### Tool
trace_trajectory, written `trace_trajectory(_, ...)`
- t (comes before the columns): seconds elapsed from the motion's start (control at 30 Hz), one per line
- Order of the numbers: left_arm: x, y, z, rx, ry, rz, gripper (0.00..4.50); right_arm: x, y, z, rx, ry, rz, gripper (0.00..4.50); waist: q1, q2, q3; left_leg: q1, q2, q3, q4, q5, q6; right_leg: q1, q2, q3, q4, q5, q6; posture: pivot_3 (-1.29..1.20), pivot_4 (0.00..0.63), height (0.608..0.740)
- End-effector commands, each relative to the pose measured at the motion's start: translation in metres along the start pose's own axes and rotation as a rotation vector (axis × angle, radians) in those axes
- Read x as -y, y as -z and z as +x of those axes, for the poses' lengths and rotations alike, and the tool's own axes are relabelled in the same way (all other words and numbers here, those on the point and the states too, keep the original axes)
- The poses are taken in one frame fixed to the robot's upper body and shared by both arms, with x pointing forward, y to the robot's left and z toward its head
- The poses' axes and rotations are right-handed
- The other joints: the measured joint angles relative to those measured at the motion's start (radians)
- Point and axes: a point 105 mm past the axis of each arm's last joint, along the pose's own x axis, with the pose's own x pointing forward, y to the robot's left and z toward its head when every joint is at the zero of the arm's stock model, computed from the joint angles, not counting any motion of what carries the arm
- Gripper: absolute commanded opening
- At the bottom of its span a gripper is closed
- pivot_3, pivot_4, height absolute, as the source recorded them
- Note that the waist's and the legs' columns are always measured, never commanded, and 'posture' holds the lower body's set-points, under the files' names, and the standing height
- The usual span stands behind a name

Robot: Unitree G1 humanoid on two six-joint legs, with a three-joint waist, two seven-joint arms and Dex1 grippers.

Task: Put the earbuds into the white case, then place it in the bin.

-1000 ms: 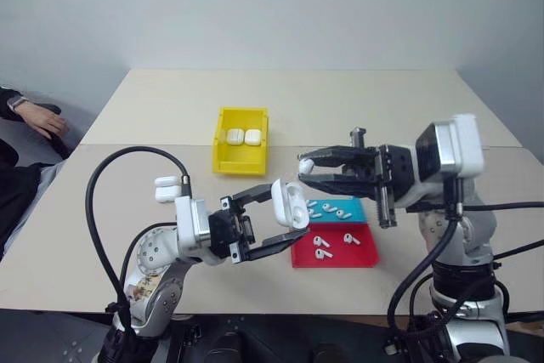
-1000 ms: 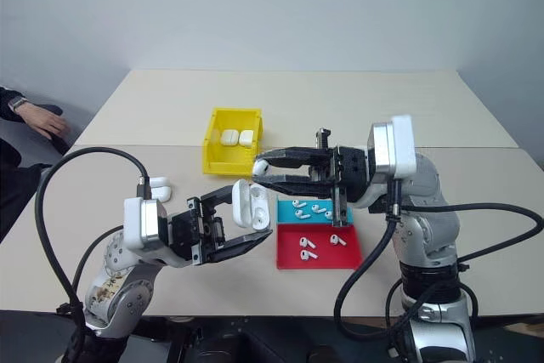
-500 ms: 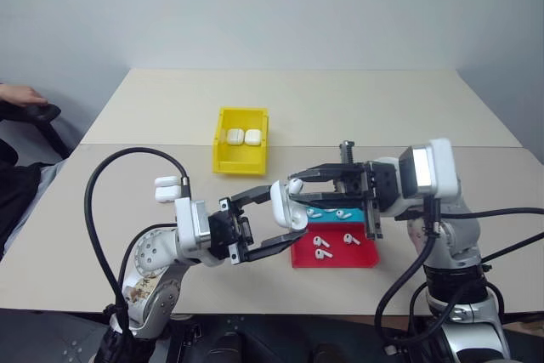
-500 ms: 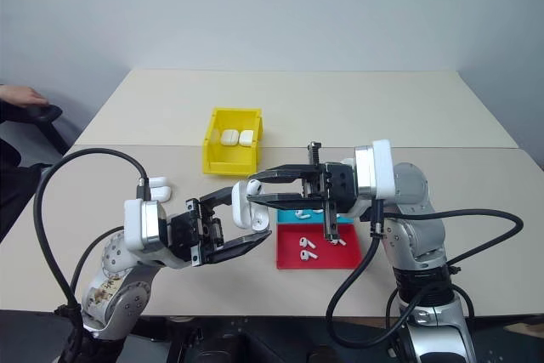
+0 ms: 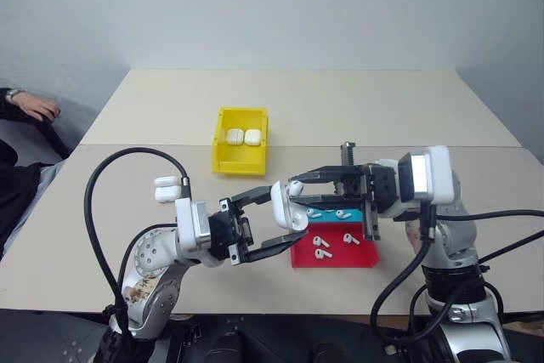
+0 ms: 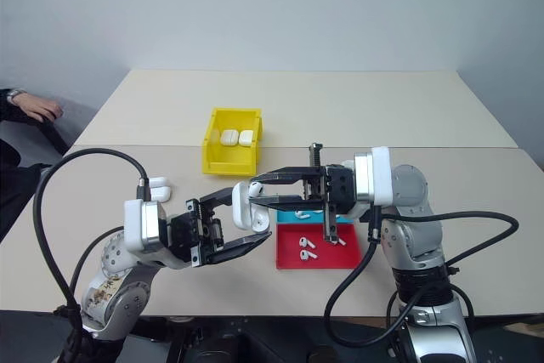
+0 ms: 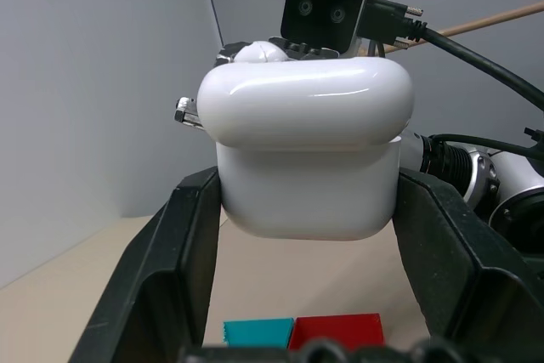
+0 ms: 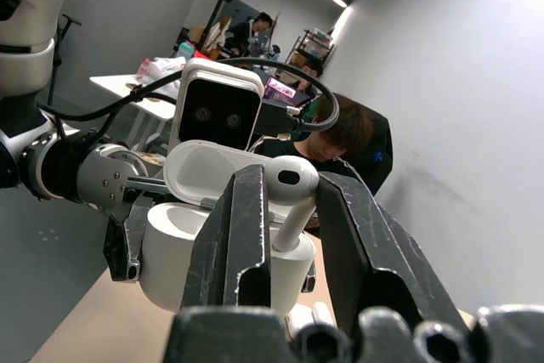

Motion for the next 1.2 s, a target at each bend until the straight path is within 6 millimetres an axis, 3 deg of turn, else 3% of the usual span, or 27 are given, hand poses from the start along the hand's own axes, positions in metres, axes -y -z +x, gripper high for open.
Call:
trace_trajectory(0.03,0.003,-0.01,0.004,0.035,0.025,0.037,2.77,-0.002,0.001,0.001,-0.012,-0.008,-0.035,0.66,0.0,0.0,0.0,0.0,0.0,0.0,0.0,0.0,0.0,0.0,0.0,0.0,0.0,0.0,0.0,0.0,0.15,0.74)
trace_trajectory(0.57,0.004,-0.007,0.005,0.016,0.037,0.04,2.77,-0.006,0.006,0.0,-0.044,-0.047,-0.041,0.66,0.0,0.0,0.0,0.0,0.0,0.0,0.0,0.0,0.0,0.0,0.0,0.0,0.0,0.0,0.0,0.0,0.15,0.74)
trace_trajectory(0.77,0.003,-0.007,0.005,0.019,0.034,0.038,2.77,-0.006,0.009,-0.001,-0.068,-0.051,-0.048,2.56,0.0,0.0,0.0,0.0,0.0,0.0,0.0,0.0,0.0,0.0,0.0,0.0,0.0,0.0,0.0,0.0,0.15,0.74)
trace_trajectory(1.07,-0.002,-0.004,0.002,-0.001,0.019,0.048,2.77,-0.005,0.005,-0.007,-0.085,-0.066,-0.048,2.56,0.001,0.0,0.0,0.0,0.0,0.0,0.0,0.0,0.0,0.0,0.0,0.0,0.0,0.0,0.0,0.0,0.15,0.74)
trace_trajectory(1.2,-0.013,0.002,-0.009,-0.061,-0.017,0.082,2.77,0.004,-0.002,-0.024,-0.241,-0.077,0.039,2.56,0.001,0.0,0.0,0.0,0.0,0.0,0.0,0.0,0.0,0.0,0.0,0.0,0.0,0.0,0.0,0.0,0.15,0.74)
